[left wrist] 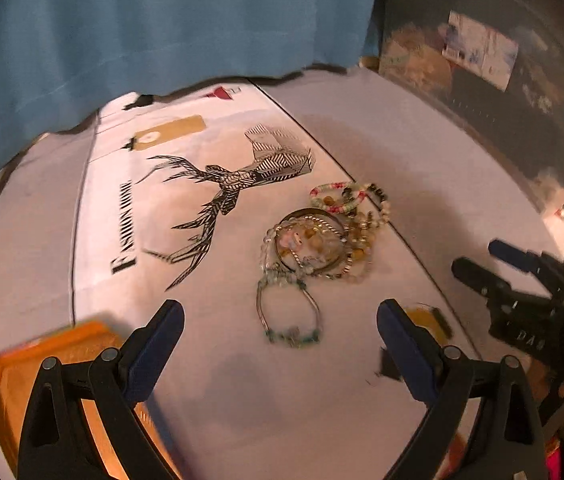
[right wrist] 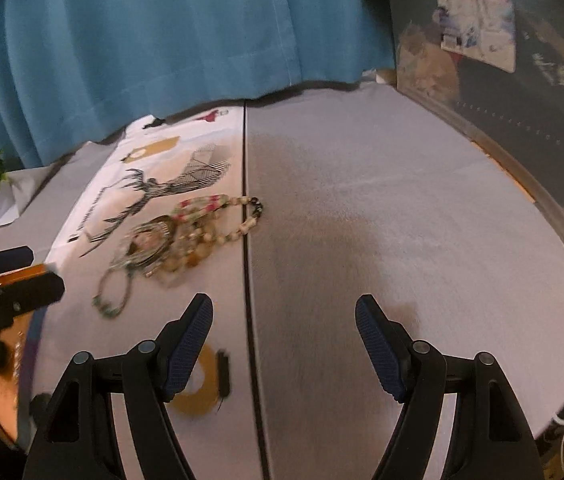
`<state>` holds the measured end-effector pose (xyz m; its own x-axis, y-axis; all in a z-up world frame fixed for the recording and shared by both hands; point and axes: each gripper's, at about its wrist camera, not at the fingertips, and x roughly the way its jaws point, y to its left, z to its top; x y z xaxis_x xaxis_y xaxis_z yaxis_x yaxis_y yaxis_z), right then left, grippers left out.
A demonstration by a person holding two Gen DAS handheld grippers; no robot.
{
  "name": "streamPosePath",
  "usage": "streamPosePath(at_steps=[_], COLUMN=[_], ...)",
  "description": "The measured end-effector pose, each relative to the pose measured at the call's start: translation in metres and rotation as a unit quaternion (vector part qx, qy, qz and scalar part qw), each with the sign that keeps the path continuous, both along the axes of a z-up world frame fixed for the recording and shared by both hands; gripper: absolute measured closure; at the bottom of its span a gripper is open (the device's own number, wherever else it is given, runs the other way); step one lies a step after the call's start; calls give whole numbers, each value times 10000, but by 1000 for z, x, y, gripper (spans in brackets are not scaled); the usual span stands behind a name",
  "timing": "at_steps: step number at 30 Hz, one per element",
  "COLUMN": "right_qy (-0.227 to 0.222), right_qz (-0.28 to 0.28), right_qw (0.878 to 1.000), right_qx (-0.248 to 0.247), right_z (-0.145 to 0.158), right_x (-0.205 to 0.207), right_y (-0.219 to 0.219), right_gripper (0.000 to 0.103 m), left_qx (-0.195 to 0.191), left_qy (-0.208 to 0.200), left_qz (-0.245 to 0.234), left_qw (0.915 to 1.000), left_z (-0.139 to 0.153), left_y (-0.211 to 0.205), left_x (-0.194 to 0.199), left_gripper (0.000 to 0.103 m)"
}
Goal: Organize jewelry
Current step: 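Grasp a beaded bracelet with the left tool while the right tool grasps another bracelet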
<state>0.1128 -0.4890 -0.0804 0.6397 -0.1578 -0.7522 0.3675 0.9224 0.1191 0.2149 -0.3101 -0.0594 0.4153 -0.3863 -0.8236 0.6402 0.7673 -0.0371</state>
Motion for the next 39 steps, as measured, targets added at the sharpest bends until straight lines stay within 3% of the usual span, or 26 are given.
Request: streamPosePath(at_steps=[2, 6, 14, 16, 23, 25, 26, 27, 28, 29, 33, 39], right_qy=[68, 45, 339, 461, 470, 463, 381, 324, 383, 415, 498, 231], right_qz=[37, 12, 310, 362, 296, 332, 510, 785, 872, 889, 678, 290], right_qw=[10000, 9999, 9987, 9969, 9973, 9971, 9966, 9945, 9927, 9913, 9946, 9977], right_qx=[24, 115, -199, -520, -483, -509, -529, -610, -746, -881, -606, -566], right_z=[-6, -9, -24, -30, -33, -32, -29, -27, -26, -26, -21, 12], right_x=[12, 37, 99, 107, 105, 103, 103, 102, 102, 101, 85, 35], right_y=[-5, -17, -23, -19, -25, -22, -17, -9, -2, 3, -7, -24], right_gripper=[29, 29, 29, 27, 22, 24, 37, 79, 92, 93, 94, 94], left_qx=[153, 97, 493, 589, 653, 558, 493, 423, 368, 343, 146, -157], left_qy=[47, 247, 675, 720, 607, 488, 415, 462, 652, 707, 882, 647], left_qz=[-14, 272, 558, 648, 579, 495, 408, 199, 91, 94, 72, 155], left_qw=[9999, 9993, 9949, 9936, 9943, 9960, 9971, 9978, 9972, 9969, 9960, 9977], left_z=[-9, -18, -45, -51, -53, -49, -46, -43, -43, -43, -35, 3], left_y=[-5, -1, 3, 3, -1, -1, -3, -6, -7, -7, 5, 31], left_x=[10, 28, 43, 45, 41, 36, 34, 31, 30, 30, 21, -7], left_gripper=[7, 7, 7, 7, 9, 30, 77, 97, 101, 102, 102, 102])
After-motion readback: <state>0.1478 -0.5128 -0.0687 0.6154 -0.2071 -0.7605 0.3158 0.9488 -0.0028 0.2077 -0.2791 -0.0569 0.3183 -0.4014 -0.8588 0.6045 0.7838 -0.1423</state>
